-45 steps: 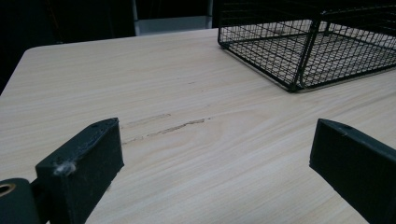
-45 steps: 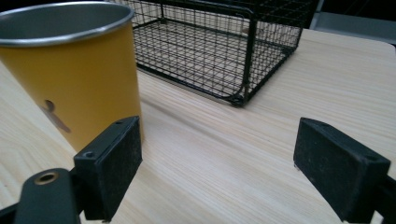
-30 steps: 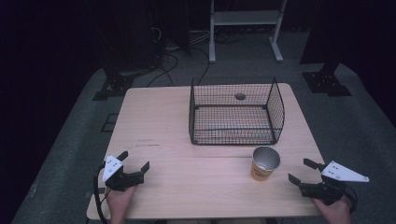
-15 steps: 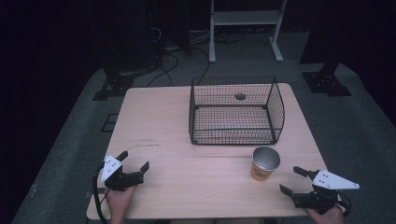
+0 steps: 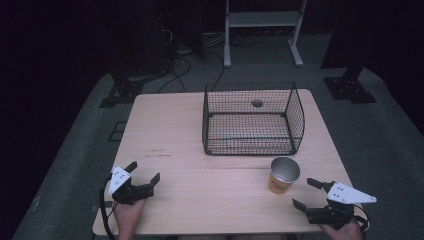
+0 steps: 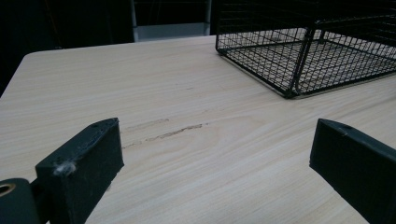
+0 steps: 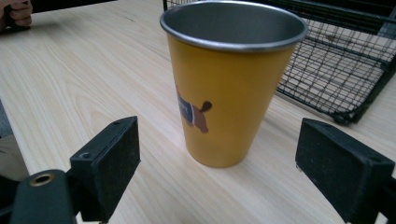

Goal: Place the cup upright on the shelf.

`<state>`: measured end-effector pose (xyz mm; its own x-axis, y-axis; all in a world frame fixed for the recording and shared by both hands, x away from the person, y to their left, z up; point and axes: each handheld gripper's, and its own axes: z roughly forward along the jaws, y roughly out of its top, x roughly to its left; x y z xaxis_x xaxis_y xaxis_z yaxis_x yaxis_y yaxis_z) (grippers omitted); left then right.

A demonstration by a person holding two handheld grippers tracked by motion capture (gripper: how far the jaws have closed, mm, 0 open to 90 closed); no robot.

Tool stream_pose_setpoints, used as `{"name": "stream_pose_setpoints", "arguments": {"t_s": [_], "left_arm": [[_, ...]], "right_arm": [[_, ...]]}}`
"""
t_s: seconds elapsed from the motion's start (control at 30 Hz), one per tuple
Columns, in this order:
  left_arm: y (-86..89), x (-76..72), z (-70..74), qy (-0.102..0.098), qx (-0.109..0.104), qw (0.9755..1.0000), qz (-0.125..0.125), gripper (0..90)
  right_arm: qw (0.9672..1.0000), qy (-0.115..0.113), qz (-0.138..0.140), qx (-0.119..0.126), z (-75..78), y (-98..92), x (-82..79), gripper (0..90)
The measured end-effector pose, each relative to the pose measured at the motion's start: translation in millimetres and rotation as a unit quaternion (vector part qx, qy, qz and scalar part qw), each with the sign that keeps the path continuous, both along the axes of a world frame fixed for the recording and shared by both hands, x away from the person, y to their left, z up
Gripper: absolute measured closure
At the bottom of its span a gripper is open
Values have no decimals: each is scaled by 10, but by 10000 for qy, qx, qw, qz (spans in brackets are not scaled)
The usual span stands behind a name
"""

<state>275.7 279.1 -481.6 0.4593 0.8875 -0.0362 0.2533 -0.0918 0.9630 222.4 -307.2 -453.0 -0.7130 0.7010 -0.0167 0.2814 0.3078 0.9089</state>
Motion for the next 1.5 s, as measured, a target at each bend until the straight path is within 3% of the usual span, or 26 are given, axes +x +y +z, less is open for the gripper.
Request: {"name": "stream_pose_setpoints", "arguments": {"t_s": [0.23,0.4,0.63,0.73,1.13,1.5], "left_arm": [[-5,3,-4,28,43,10000,12,20],[-7,4,-4,32,65,10000,25,20],[-8,4,-4,33,75,10000,21,20],[-8,3,-4,28,69,10000,33,20],[-14,-3,-5,26,94,9999,39,19],[-28,-7,-4,15,129,9999,0,20]], "right_arm": [[9997,-56,140,-186,42,174,80,93],[9997,-74,-17,-227,60,211,176,92],[9999,-30,-5,-107,78,255,305,78],[9998,38,-48,-182,92,264,366,79],[9999,127,0,-103,72,352,506,79],[9997,185,166,56,76,397,602,87]]}}
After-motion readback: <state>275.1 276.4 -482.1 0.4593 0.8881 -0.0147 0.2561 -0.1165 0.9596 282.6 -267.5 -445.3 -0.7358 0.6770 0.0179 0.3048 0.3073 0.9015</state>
